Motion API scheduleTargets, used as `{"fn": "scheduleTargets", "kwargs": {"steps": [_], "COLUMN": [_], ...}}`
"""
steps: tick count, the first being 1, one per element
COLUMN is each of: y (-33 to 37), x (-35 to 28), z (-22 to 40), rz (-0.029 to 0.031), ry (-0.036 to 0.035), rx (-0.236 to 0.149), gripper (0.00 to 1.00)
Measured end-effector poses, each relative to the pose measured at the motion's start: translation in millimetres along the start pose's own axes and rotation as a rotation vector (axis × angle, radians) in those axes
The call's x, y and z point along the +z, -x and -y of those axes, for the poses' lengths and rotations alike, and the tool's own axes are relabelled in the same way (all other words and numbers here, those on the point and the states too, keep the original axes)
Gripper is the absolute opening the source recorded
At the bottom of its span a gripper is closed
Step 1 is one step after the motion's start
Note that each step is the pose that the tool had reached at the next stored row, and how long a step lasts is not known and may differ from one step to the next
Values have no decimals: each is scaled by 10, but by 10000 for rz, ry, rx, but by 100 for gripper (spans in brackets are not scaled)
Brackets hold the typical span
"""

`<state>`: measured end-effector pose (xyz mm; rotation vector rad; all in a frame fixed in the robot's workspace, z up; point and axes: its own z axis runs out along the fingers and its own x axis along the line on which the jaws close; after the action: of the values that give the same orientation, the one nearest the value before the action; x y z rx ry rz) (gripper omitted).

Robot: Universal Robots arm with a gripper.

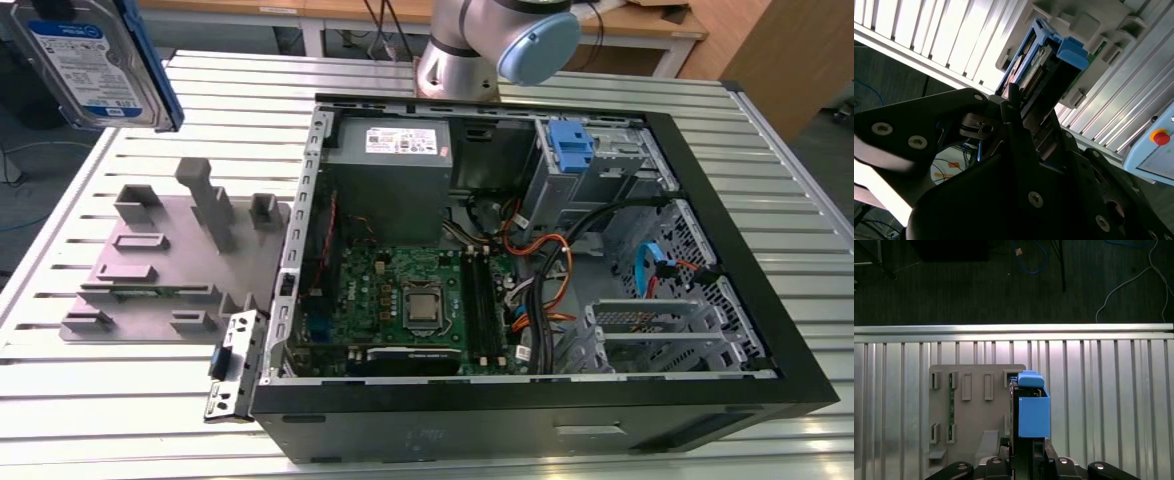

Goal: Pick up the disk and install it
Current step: 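Pick up the disk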

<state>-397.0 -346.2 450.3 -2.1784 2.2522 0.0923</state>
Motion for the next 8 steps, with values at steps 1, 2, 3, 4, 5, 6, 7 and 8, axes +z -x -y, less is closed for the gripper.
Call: {"fn": "scheduleTargets", "kwargs": {"steps": [1,2,3,4,5,6,7,8], "y": [0,0,1,1,1,1,1,1], "x": [-4,-7,-12,-17,-20,-20,-20,-24], "z": [0,-1,-1,-1,-1,-1,-1,-1], "rz": [0,1,0,0,0,0,1,0], "ry": [-1,-1,-1,0,0,-1,-1,-1], "rx": [0,0,0,0,-1,0,0,0], "gripper": [35,35,35,35,35,35,35,35]}}
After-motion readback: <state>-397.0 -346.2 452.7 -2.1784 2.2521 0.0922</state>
